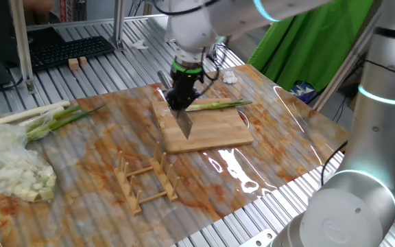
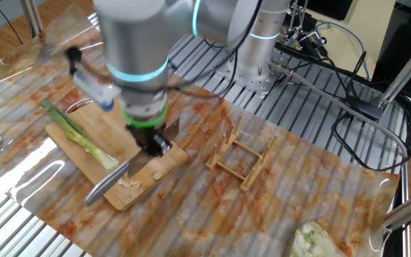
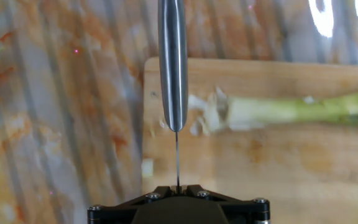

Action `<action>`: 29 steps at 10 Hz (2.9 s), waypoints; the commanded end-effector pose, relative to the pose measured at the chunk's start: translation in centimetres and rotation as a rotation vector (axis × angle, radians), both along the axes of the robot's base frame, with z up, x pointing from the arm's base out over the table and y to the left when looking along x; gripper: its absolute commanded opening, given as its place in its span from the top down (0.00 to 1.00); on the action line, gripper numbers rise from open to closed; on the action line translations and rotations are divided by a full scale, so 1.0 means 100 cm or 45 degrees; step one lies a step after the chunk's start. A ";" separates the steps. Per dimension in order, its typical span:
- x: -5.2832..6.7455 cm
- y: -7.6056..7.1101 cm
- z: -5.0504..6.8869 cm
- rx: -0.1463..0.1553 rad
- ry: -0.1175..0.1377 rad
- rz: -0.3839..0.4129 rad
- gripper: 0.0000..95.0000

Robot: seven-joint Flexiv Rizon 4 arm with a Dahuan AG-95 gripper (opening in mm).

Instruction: Chop the scallions

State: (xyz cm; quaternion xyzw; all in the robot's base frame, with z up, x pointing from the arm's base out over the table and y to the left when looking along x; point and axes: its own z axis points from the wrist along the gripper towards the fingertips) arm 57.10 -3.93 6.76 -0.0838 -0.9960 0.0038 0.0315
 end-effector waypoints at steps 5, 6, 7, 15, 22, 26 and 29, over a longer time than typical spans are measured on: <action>0.000 -0.005 0.018 -0.029 -0.076 0.183 1.00; 0.004 -0.011 0.040 0.008 -0.074 0.215 1.00; 0.006 -0.013 0.048 0.012 -0.076 0.223 1.00; 0.007 -0.007 0.095 0.031 -0.215 0.406 1.00; 0.000 0.002 0.092 0.028 -0.200 0.371 1.00; -0.001 0.000 0.093 -0.085 -0.137 0.250 1.00; 0.014 -0.002 0.088 -0.069 -0.023 0.080 1.00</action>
